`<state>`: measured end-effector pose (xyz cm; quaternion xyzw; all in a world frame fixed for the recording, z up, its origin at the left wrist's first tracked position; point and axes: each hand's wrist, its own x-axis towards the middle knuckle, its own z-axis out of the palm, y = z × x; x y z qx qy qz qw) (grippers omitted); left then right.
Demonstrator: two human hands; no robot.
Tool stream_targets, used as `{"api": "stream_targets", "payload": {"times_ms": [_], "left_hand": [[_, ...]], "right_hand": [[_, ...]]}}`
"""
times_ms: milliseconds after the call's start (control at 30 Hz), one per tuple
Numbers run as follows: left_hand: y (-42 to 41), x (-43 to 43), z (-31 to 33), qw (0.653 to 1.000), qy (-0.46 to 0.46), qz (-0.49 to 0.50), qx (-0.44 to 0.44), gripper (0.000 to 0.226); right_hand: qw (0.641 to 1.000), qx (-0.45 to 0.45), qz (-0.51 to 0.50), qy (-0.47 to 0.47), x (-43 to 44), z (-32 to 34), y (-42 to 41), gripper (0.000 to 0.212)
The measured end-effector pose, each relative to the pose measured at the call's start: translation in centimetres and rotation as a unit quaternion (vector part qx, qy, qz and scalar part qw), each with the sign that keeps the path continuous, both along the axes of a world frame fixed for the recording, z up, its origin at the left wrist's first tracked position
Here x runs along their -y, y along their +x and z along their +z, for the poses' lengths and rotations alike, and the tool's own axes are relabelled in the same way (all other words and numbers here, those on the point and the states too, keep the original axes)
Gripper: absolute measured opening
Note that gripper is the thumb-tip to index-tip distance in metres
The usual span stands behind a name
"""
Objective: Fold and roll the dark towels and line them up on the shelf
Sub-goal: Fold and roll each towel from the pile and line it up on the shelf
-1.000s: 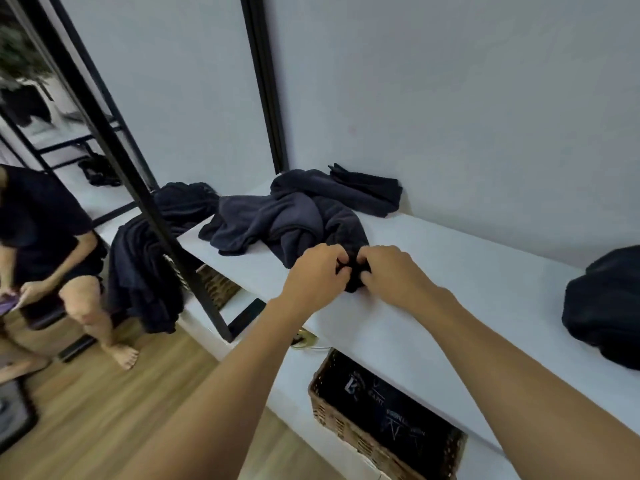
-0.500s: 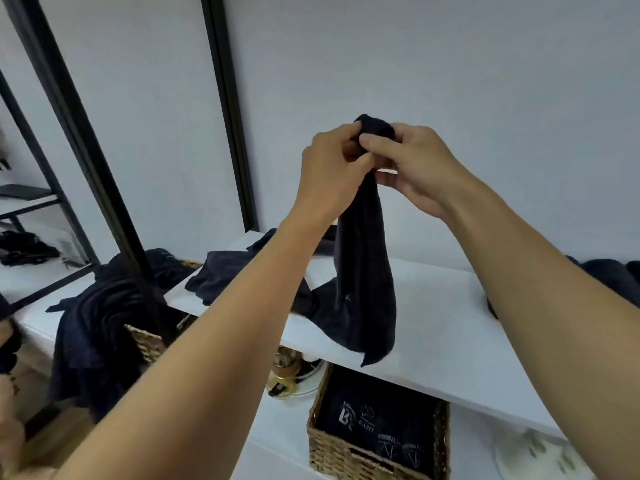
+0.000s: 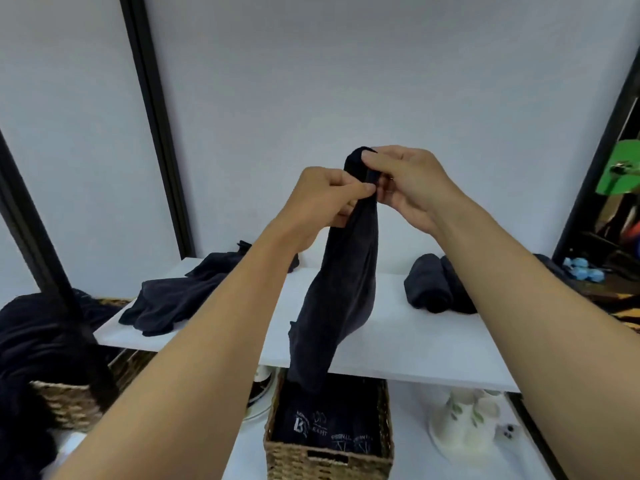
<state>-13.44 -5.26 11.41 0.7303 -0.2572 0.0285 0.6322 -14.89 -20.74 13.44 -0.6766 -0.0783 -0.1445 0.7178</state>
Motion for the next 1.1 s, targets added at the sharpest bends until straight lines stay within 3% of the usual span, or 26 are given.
{"api": "stream_targets", "payload": {"times_ms": [100, 333, 400, 500, 600, 667, 767, 800, 867, 933, 1033, 1100], "left_hand": [[-0.1, 0.9, 0.0, 1.000, 0.006, -0.007, -0.008, 0.007], [0.6, 3.5, 0.5, 0.991, 0.051, 0.092, 0.077, 0.009], [1.0, 3.3, 0.6, 0.987, 0.053, 0.110, 0.100, 0.009], [1.8, 1.8, 1.0, 0.982, 0.089, 0.114, 0.123, 0.017], [2.6, -0.3, 1.5, 0.942, 0.255, 0.149, 0.157, 0.012], [3.0, -1.1, 1.6, 0.934, 0.286, 0.163, 0.141, 0.020], [2.9, -1.0, 1.3, 0.930, 0.291, 0.180, 0.133, 0.013], [2.8, -0.5, 1.2, 0.930, 0.284, 0.182, 0.146, 0.010], [2.2, 1.1, 1.4, 0.928, 0.263, 0.185, 0.188, 0.010], [1.5, 2.6, 1.8, 0.919, 0.261, 0.189, 0.229, 0.026], [1.5, 2.4, 1.7, 0.900, 0.315, 0.198, 0.226, 0.013], [1.9, -0.1, 0.8, 0.885, 0.364, 0.219, 0.188, 0.008]], "right_hand": [[1.000, 0.001, -0.004, -0.017, 1.2, 0.0, -0.2, 0.012], [0.992, -0.028, 0.072, -0.098, 4.1, -0.3, -0.3, 0.028], [0.987, -0.040, 0.033, -0.150, 5.2, -0.4, -0.1, 0.022], [0.974, -0.051, -0.103, -0.193, 7.6, -0.4, 0.3, 0.014], [0.950, -0.055, -0.209, -0.227, 10.1, -0.4, 0.3, 0.022], [0.921, -0.063, -0.247, -0.293, 11.1, -0.6, 0.2, 0.029], [0.816, -0.072, -0.298, -0.490, 11.0, -0.4, 0.0, 0.035], [0.806, -0.048, -0.269, -0.525, 10.2, -0.4, -0.2, 0.035], [0.845, 0.048, -0.134, -0.516, 7.3, -0.3, -0.7, 0.053], [0.870, 0.117, -0.045, -0.477, 3.9, -0.2, -0.7, 0.062], [0.844, 0.156, -0.117, -0.500, 2.5, 0.4, 0.2, 0.025], [0.850, 0.149, -0.171, -0.476, 4.1, 1.0, 0.3, 0.012]]}}
